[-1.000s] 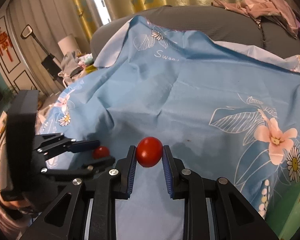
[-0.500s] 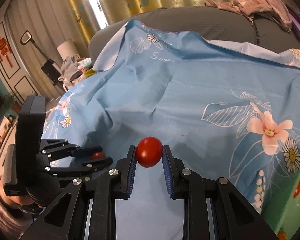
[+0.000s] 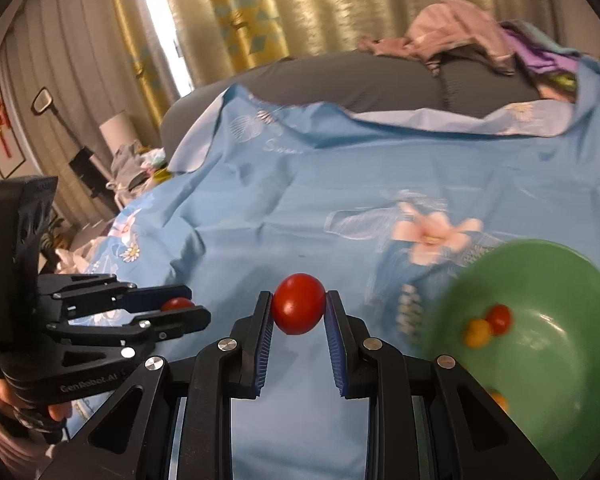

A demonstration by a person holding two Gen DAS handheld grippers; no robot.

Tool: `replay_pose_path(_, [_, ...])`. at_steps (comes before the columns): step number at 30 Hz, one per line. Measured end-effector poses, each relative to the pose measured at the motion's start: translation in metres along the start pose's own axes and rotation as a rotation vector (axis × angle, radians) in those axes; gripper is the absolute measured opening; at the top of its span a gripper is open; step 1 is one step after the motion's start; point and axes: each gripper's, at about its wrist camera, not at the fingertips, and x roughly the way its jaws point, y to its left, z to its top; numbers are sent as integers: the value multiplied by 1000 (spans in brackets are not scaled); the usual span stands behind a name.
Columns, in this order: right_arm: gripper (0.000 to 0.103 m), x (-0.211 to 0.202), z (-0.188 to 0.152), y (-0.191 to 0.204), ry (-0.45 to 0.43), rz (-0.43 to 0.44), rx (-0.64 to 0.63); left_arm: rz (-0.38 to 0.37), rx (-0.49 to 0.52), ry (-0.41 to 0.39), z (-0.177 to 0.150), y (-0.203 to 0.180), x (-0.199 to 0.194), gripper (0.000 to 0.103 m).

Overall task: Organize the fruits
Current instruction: 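Carry both cherry tomatoes in the two grippers over the green bowl, then open left gripper into the bowl while right gripper opens too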

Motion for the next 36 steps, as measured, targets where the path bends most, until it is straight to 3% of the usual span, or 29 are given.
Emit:
replay_pose_path(14, [28,-68,-26,-67,-60,-149,81,-115,156,-20,39,-106,16,27])
replay_pose_path(18, [28,-72,-35,-89,-34,-204,112,-138,189,15,46,-133,38,28])
replay_pose_path(22, [28,-72,-43,-106,14,-246,134,-115,230,56,48,-153,60,27])
replay_pose_path(24, [28,-70,-47,-112,45,-273,143,-105,234,70,49,-157,66,34])
replay_pose_path(26, [28,-72,-49,-116,61,-291,149,-80,226,77,50,-159,65,69])
replay_pose_path(29, [34,-79,-46,-119,70,-330,159,-39,198,57,56,-155,54,92])
replay_pose_path(31, [38,-87,-42,-120,72,-336,167,-38,160,57,60,-150,44,103])
replay_pose_path(36, [55,-104,-28,-112,83,-367,147,-1,106,23,70,-146,9,102])
